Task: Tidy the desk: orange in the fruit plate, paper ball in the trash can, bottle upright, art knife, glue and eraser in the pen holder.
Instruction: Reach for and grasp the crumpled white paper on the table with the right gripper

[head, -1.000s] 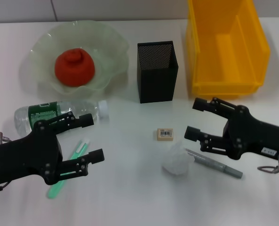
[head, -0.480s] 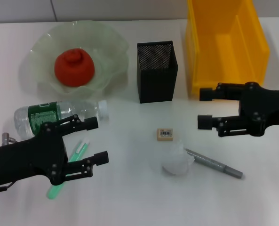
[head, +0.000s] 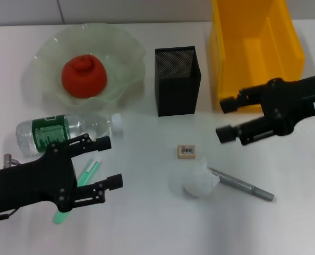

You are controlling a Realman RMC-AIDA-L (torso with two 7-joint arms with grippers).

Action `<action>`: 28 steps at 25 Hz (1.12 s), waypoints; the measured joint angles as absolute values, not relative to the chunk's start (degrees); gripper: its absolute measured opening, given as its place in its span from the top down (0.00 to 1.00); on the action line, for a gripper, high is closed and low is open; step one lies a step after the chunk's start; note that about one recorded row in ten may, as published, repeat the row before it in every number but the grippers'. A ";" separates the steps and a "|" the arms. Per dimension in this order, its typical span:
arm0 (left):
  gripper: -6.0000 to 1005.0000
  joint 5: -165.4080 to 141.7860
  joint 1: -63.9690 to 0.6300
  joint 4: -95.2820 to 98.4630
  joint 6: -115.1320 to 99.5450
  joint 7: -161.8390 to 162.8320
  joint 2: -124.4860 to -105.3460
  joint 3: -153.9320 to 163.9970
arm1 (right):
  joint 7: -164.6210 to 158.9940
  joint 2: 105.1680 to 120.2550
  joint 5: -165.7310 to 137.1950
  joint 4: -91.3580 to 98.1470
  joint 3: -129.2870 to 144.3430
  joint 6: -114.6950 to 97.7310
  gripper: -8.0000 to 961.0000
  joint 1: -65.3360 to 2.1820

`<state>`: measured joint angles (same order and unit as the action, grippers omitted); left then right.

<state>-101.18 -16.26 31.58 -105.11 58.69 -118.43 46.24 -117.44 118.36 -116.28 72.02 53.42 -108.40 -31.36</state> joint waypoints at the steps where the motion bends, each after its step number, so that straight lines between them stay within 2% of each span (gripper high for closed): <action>1: 0.22 -101.18 -16.29 31.55 -105.11 58.71 -118.42 46.23 | -118.95 118.34 -119.09 73.49 54.10 -109.25 0.14 -32.85; 2: 0.22 -101.18 -16.29 31.55 -105.11 58.71 -118.42 46.23 | -120.77 118.54 -123.88 74.80 56.19 -110.58 0.14 -35.66; 9: 0.22 -101.16 -16.63 31.52 -103.49 58.70 -118.30 46.23 | -123.51 119.12 -132.01 73.24 66.15 -108.36 0.14 -41.51; 17: 0.22 -101.16 -16.79 31.46 -103.30 58.71 -118.35 46.23 | -124.43 119.55 -135.35 72.13 83.05 -99.69 0.15 -42.27; 28: 0.22 -101.20 -16.88 31.30 -102.56 58.71 -118.39 46.24 | -124.58 119.61 -135.48 71.14 85.54 -97.44 0.17 -42.12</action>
